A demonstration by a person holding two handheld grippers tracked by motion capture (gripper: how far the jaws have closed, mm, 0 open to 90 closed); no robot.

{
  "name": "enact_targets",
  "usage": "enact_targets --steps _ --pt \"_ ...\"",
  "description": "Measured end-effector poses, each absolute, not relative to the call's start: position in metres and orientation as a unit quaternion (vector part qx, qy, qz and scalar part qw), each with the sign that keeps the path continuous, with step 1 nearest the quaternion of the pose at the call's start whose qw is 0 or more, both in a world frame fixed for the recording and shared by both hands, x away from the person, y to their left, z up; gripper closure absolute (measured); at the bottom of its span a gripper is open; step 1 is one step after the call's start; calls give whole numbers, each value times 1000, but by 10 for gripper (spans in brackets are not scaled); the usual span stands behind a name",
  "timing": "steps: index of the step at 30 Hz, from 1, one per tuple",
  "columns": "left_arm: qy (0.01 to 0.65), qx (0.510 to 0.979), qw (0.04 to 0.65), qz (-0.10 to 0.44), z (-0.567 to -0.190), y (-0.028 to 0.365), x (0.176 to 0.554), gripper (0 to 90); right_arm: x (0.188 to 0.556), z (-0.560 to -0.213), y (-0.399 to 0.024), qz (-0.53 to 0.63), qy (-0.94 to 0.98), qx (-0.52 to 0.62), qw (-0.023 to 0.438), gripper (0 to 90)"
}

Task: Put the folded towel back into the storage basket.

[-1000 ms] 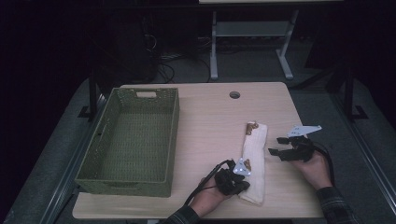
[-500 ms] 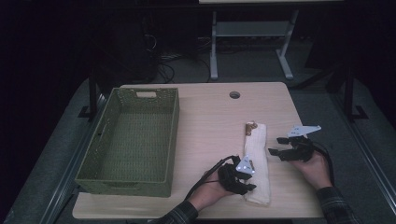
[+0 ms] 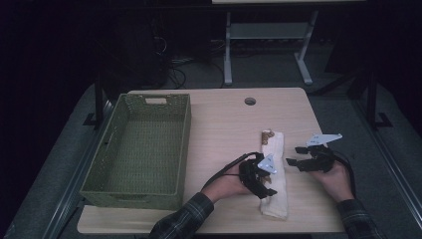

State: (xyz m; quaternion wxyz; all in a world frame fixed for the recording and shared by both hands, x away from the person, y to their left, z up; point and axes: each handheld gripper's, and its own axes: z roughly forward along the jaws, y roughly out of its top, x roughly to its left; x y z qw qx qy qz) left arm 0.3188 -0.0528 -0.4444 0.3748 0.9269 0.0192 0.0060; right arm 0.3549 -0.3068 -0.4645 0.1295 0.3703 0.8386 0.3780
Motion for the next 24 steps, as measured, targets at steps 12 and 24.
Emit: enact_targets --steps 12,24 --pt "10 937 350 -10 -466 -66 331 212 355 -464 -311 383 835 372 130 342" --pt "22 941 338 8 -462 -64 318 419 354 -462 -311 387 834 371 130 347"
